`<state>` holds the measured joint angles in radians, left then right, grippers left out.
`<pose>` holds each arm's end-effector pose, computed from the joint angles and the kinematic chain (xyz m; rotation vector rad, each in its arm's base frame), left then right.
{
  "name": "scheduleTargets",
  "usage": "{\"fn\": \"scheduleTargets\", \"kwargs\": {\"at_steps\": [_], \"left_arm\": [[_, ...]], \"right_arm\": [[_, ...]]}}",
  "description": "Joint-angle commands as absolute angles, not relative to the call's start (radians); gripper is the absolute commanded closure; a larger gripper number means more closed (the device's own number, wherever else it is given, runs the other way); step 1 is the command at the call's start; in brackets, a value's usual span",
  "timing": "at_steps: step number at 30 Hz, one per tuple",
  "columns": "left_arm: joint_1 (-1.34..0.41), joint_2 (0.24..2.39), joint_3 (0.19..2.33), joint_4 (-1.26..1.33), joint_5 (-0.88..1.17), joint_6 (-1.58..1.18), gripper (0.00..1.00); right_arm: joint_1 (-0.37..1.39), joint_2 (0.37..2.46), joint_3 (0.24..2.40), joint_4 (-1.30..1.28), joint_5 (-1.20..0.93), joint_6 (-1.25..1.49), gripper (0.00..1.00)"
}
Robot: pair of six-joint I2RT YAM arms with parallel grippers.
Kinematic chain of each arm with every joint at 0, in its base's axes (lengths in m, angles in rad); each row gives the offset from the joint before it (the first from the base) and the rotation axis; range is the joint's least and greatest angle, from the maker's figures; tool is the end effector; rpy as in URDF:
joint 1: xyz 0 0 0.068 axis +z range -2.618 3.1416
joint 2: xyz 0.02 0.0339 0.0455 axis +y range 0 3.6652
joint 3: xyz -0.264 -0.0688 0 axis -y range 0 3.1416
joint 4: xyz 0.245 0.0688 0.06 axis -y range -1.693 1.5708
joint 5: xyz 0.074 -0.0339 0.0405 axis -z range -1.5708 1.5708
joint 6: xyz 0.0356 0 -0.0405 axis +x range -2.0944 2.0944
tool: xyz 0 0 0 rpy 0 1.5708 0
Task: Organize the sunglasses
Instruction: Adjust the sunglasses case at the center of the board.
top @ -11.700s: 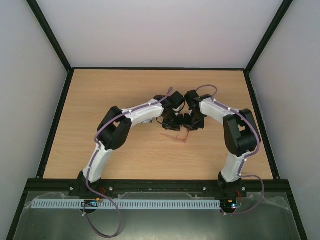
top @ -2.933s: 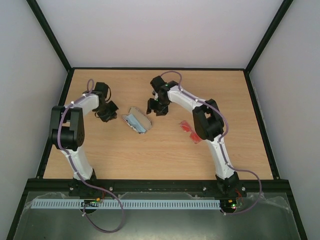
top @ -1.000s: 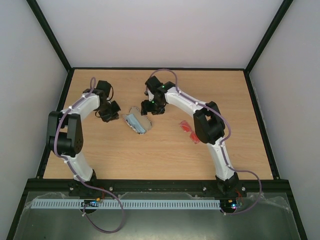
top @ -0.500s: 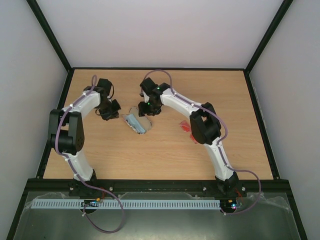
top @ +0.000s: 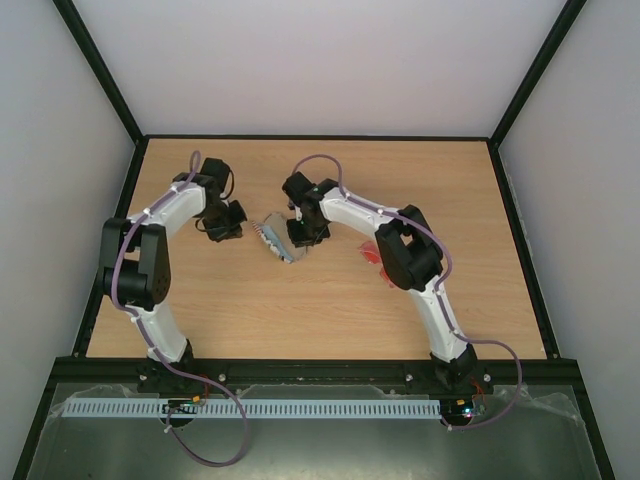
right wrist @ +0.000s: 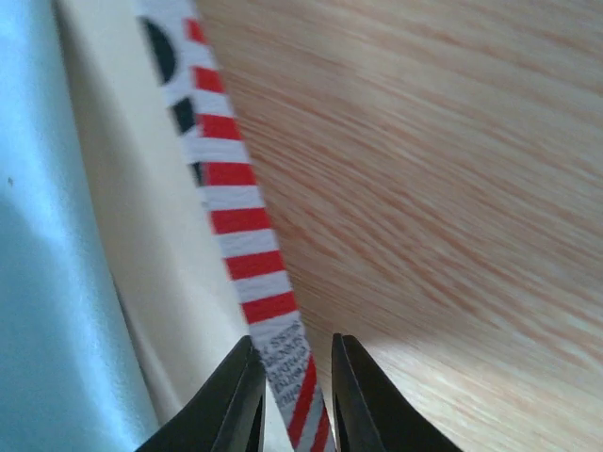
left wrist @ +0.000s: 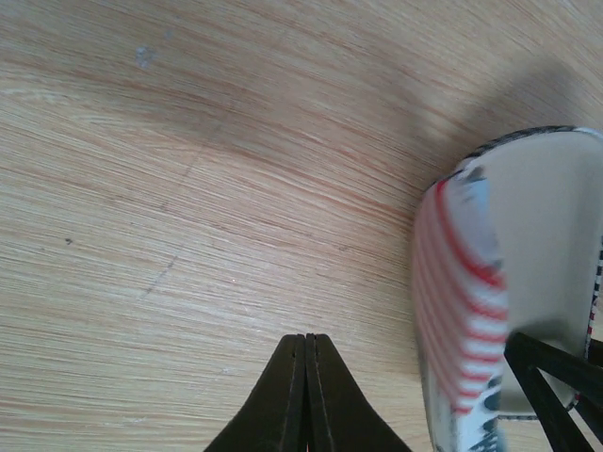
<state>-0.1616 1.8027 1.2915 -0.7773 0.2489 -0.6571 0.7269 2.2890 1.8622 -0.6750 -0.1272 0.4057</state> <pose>0.3479 -0.0656 0.1987 -0.6703 2.8629 -0.5036 0.3639 0.3297 0.1680 -0.4844 2.7270 0.5038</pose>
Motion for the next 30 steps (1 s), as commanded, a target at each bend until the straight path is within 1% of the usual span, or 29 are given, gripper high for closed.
{"fn": "scheduleTargets", "kwargs": {"at_steps": [1, 5, 12, 19, 24, 26, 30], "left_arm": [[-0.179, 1.798, 1.31, -0.802, 0.241, -0.662, 0.98], [-0.194, 1.795, 1.307, -0.801, 0.238, -0.668, 0.98], [-0.231, 1.799, 1.302, -0.785, 0.241, -0.684, 0.98], [-0.276, 1.808, 1.299, -0.763, 0.25, -0.707, 0.98], [-0.302, 1.814, 1.299, -0.754, 0.252, -0.718, 0.98], [-0.308, 1.818, 1.3, -0.752, 0.252, -0.721, 0.98], [-0.313, 1.825, 1.308, -0.752, 0.251, -0.726, 0.98]], "right_arm": [[0.728, 2.2, 1.794, -0.688, -0.043, 0.424, 0.83], [0.728, 2.142, 1.733, -0.671, 0.014, 0.437, 0.86], [0.727, 2.047, 1.655, -0.694, 0.16, 0.446, 0.87], [0.727, 1.968, 1.516, -0.667, 0.175, 0.441, 0.86], [0.728, 1.958, 1.466, -0.656, 0.151, 0.44, 0.82], [0.728, 1.959, 1.46, -0.656, 0.149, 0.436, 0.76], [0.728, 1.95, 1.474, -0.665, 0.16, 0.43, 0.68]]}}
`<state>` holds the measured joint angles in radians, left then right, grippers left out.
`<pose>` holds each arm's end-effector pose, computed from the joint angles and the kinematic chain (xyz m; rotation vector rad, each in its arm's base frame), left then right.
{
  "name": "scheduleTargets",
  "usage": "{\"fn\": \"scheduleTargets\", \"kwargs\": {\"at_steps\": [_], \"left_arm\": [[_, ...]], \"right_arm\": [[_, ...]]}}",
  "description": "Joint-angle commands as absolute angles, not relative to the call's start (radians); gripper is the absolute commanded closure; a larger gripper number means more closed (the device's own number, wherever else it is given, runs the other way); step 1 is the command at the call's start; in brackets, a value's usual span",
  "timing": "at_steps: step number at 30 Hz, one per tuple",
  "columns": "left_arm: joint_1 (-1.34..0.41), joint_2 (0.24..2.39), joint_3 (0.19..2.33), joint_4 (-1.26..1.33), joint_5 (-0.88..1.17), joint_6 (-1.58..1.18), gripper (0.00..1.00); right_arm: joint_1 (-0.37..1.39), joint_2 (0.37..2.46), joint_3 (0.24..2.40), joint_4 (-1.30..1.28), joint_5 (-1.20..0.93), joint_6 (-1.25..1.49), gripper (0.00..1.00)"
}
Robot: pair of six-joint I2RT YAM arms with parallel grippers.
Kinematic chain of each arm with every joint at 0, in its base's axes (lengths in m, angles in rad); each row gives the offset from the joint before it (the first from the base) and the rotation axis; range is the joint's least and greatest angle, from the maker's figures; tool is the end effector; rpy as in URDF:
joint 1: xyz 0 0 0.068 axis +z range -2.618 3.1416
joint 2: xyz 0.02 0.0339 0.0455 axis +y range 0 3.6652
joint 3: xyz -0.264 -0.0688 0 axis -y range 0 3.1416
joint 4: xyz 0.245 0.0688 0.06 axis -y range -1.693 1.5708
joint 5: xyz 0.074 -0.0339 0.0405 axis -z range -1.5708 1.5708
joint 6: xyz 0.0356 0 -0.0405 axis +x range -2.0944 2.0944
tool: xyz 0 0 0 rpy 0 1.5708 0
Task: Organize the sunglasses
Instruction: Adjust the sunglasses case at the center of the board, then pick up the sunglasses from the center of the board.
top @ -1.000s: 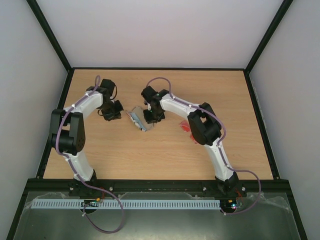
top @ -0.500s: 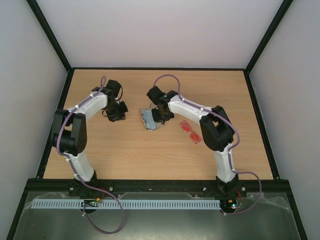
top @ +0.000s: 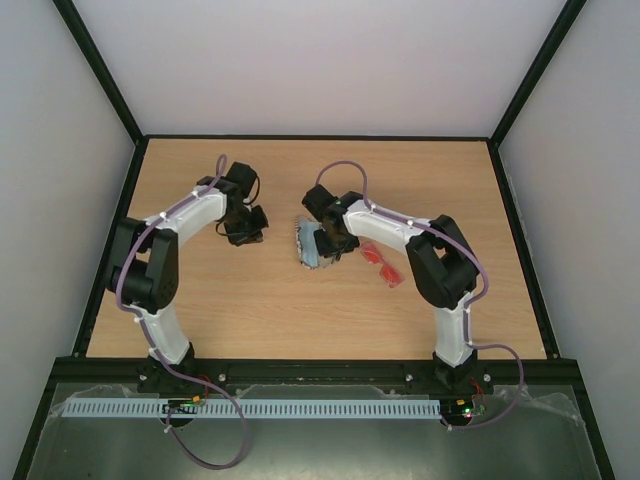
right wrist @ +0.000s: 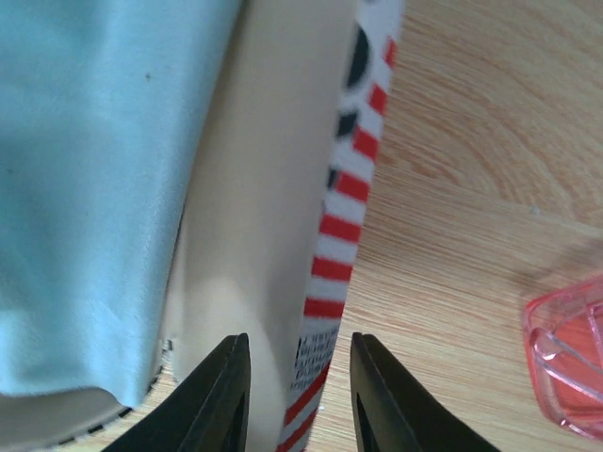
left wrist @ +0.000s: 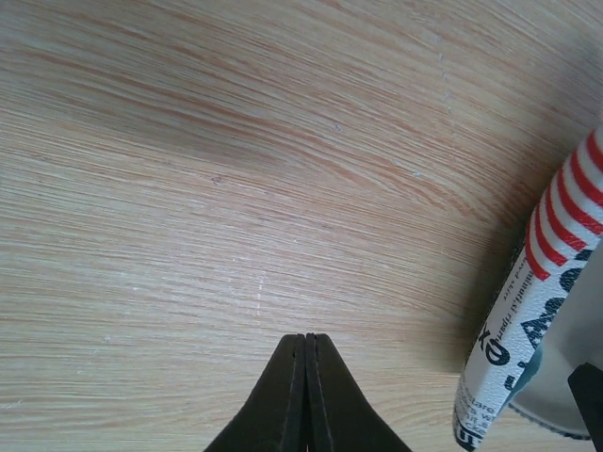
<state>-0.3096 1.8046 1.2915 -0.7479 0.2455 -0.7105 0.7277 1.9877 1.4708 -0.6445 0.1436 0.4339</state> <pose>0.3375 -0.1171 0.1990 -0.5303 2.8948 -0.5411 0.3118 0.2709 0.1858 -0.3577 2.6949 0.1462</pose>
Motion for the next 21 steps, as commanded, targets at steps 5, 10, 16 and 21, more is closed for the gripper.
{"fn": "scheduleTargets", "kwargs": {"at_steps": [5, 10, 16, 21], "left_arm": [[-0.318, 1.836, 1.321, -0.748, 0.252, -0.731, 0.98], [-0.321, 1.847, 1.332, -0.742, 0.255, -0.738, 0.98], [-0.323, 1.864, 1.348, -0.74, 0.259, -0.74, 0.98], [-0.322, 1.877, 1.359, -0.733, 0.265, -0.741, 0.98]], "right_arm": [[0.726, 1.932, 1.513, -0.711, 0.2, 0.417, 0.57], [0.706, 1.874, 1.501, -0.757, 0.244, 0.416, 0.52], [0.601, 1.763, 1.387, -0.792, 0.264, 0.424, 0.54], [0.569, 1.659, 1.249, -0.789, 0.263, 0.442, 0.52]]}}
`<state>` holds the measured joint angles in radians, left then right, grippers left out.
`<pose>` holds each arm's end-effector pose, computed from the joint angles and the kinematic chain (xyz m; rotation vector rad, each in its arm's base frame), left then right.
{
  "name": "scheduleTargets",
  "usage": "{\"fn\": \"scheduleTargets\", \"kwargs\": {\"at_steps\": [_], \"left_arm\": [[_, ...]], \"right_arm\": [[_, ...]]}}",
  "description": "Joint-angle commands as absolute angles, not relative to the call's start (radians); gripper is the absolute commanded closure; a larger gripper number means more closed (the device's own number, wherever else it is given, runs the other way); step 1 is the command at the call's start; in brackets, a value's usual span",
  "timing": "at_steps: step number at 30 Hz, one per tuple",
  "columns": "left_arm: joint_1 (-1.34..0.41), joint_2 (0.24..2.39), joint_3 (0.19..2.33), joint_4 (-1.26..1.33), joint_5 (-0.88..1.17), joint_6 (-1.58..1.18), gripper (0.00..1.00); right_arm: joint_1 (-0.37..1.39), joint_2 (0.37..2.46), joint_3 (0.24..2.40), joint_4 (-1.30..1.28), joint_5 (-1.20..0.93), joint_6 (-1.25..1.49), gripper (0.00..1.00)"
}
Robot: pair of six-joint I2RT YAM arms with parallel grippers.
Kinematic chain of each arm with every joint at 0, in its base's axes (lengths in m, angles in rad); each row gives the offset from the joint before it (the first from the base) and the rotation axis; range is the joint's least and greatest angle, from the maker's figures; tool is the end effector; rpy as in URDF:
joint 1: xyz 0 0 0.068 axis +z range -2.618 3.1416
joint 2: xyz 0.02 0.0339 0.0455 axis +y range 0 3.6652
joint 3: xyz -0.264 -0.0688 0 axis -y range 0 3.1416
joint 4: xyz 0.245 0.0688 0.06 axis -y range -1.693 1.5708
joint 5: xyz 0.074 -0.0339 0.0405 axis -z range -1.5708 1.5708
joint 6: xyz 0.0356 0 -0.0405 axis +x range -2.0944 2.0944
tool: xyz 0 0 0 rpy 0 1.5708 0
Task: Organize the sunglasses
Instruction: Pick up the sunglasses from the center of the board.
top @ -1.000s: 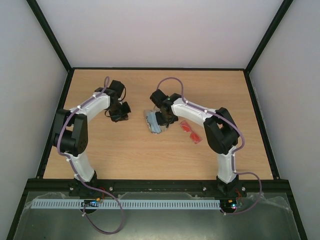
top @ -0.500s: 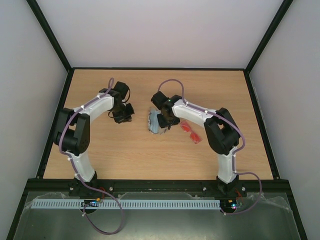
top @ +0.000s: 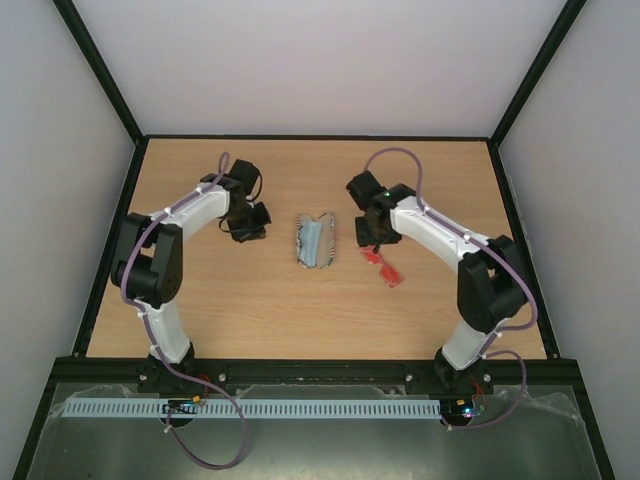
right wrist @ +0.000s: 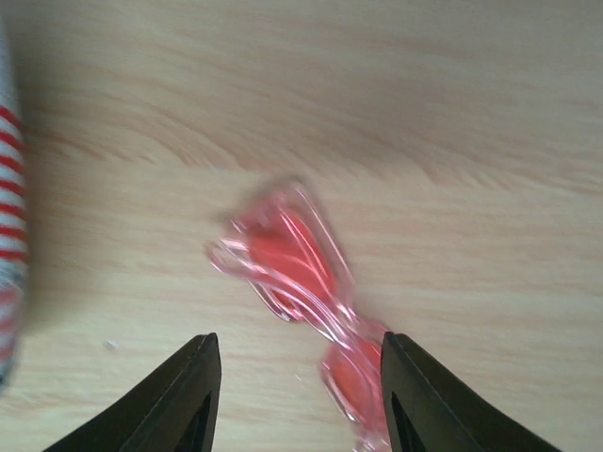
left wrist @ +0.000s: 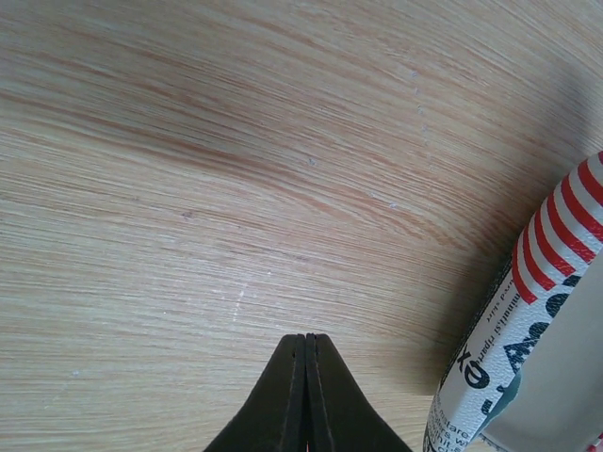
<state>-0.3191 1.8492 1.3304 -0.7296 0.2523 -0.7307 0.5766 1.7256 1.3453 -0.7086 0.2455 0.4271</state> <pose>0.3480 -0.1243 0.1951 -0.5408 2.8869 -0.5616 0.3072 0.1894 0.2429 -0.1158 2.6028 0.0262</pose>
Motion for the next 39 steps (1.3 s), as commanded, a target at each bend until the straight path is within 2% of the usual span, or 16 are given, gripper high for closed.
{"fn": "scheduleTargets", "kwargs": {"at_steps": [1, 12, 25, 30, 32, 39], "left_arm": [[-0.322, 1.881, 1.362, -0.732, 0.266, -0.74, 0.98], [-0.323, 1.903, 1.389, -0.745, 0.269, -0.728, 0.98], [-0.322, 1.884, 1.383, -0.762, 0.259, -0.721, 0.98], [-0.323, 1.878, 1.38, -0.767, 0.258, -0.719, 0.98], [-0.323, 1.877, 1.379, -0.767, 0.258, -0.72, 0.98], [-0.323, 1.875, 1.374, -0.765, 0.258, -0.72, 0.98]], "right_arm": [[0.564, 1.647, 1.223, -0.786, 0.259, 0.446, 0.51], [0.522, 1.652, 1.118, -0.734, 0.239, 0.409, 0.51], [0.489, 1.789, 1.188, -0.68, 0.208, 0.388, 0.53], [0.485, 1.83, 1.213, -0.682, 0.204, 0.388, 0.58], [0.485, 1.834, 1.214, -0.682, 0.202, 0.391, 0.63], [0.485, 1.825, 1.183, -0.686, 0.203, 0.403, 0.65]]}}
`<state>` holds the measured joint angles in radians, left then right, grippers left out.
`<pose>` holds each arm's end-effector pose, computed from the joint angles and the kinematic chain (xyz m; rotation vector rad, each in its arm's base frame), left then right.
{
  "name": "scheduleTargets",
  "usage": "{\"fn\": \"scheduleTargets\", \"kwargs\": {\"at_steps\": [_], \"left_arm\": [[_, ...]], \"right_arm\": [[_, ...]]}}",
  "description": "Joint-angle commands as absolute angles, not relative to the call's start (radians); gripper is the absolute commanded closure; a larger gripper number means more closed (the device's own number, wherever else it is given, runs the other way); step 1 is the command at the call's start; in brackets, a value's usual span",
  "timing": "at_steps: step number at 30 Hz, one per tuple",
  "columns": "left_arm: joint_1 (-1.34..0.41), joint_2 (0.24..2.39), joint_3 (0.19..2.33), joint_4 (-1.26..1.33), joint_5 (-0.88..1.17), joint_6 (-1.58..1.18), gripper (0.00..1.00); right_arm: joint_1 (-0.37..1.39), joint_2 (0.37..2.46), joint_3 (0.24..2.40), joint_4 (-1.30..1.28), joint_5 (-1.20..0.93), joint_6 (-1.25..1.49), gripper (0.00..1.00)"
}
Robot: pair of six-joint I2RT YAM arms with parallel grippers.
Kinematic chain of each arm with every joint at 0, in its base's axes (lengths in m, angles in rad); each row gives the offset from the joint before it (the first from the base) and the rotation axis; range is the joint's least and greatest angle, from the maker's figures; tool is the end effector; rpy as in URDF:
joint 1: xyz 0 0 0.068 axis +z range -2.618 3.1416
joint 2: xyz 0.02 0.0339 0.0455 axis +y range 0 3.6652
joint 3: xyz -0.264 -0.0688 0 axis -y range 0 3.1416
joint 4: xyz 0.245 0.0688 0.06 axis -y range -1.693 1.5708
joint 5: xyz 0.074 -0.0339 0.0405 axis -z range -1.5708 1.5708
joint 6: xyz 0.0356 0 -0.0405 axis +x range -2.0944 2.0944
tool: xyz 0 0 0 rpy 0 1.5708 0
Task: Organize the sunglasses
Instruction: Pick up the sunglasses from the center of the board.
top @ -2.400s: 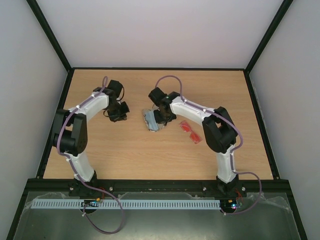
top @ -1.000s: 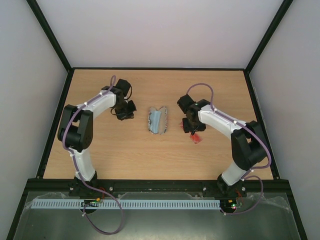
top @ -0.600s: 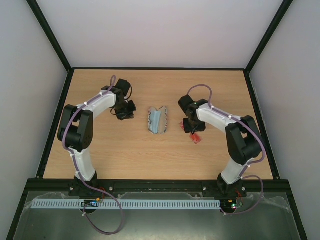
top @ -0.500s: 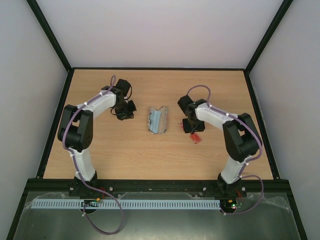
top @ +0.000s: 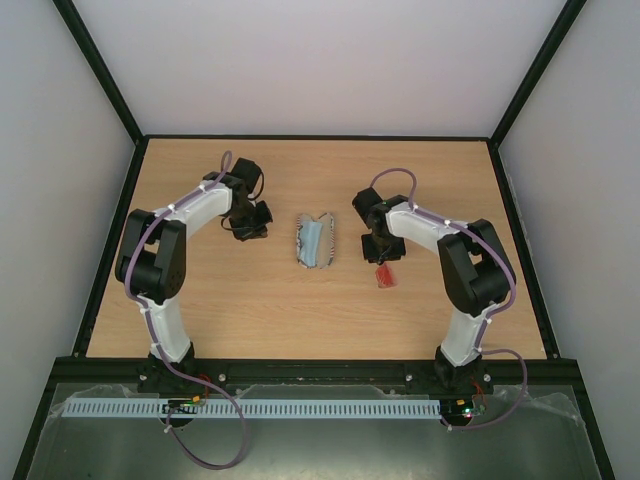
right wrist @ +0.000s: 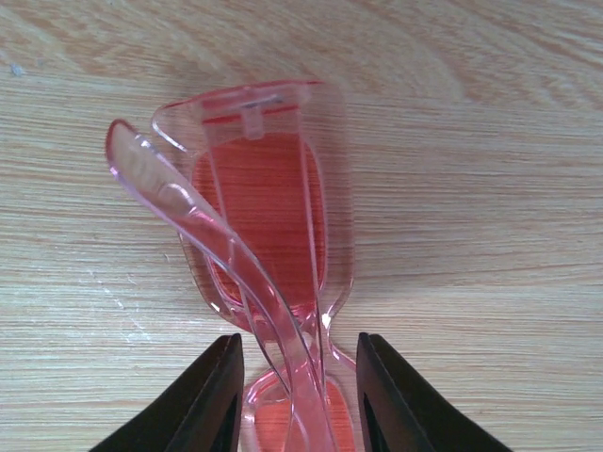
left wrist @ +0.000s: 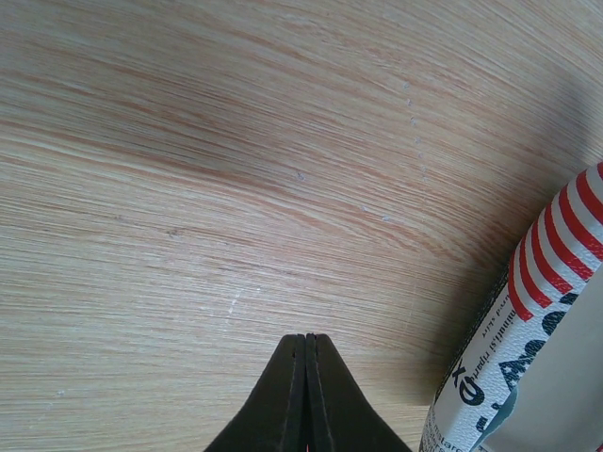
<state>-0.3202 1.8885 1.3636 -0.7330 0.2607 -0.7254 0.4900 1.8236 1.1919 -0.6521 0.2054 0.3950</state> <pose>0.3558 -0.1277 0.1903 -0.5334 2.8993 -0.5669 0.3122 0.1583 0.1685 -0.0911 2.7930 -0.0874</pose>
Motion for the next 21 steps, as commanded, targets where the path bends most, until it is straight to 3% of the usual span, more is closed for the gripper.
{"fn": "scheduleTargets", "kwargs": {"at_steps": [1, 11, 21], "left_arm": [[-0.322, 1.875, 1.372, -0.763, 0.258, -0.72, 0.98], [-0.324, 1.879, 1.368, -0.752, 0.264, -0.724, 0.98], [-0.331, 1.889, 1.368, -0.739, 0.27, -0.733, 0.98]], "right_arm": [[0.485, 1.824, 1.18, -0.686, 0.203, 0.404, 0.67], [0.485, 1.794, 1.184, -0.714, 0.198, 0.423, 0.64], [0.485, 1.791, 1.169, -0.737, 0.198, 0.439, 0.77]]}}
